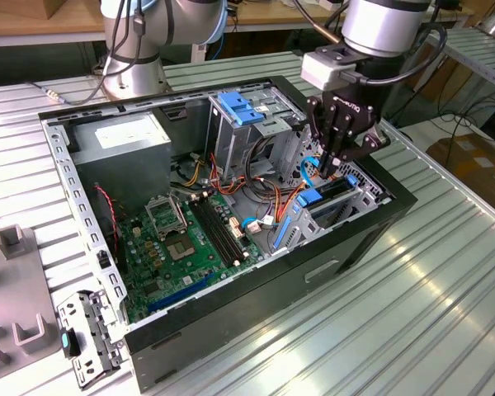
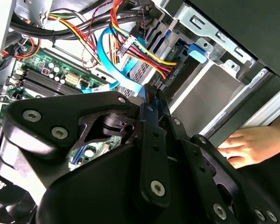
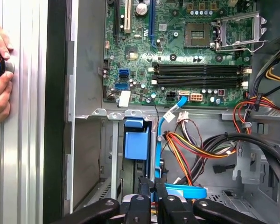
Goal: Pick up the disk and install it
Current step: 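Insert the second disk wire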
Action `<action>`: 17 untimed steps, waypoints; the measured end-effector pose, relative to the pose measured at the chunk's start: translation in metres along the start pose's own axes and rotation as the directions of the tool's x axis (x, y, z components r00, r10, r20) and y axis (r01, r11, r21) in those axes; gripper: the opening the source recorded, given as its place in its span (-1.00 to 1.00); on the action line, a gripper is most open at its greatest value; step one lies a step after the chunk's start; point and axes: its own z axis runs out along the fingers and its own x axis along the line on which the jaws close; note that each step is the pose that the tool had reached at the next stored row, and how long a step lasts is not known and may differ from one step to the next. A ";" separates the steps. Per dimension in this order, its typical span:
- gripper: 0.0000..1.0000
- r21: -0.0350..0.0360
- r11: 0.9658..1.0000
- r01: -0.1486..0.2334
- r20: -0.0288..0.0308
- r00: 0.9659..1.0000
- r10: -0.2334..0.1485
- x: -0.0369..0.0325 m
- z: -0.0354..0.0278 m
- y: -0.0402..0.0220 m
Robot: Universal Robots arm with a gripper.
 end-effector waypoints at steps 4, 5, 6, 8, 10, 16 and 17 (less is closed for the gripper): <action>-0.68 0.014 1.000 0.002 0.000 1.000 -0.002 0.0006 0.0009 0.0017; -0.68 0.016 1.000 0.002 0.000 1.000 -0.002 0.0009 0.0010 0.0021; -0.68 0.020 1.000 0.002 0.000 1.000 -0.002 0.0012 0.0012 0.0026; -0.68 0.026 1.000 0.002 0.000 1.000 -0.002 0.0024 0.0015 0.0038; -0.68 0.030 1.000 0.002 0.001 1.000 -0.002 0.0039 0.0019 0.0045; -0.68 0.034 0.999 0.001 0.025 1.000 -0.002 0.0163 0.0045 0.0054; -0.68 0.034 0.999 0.000 0.034 0.999 -0.001 0.0185 0.0049 0.0054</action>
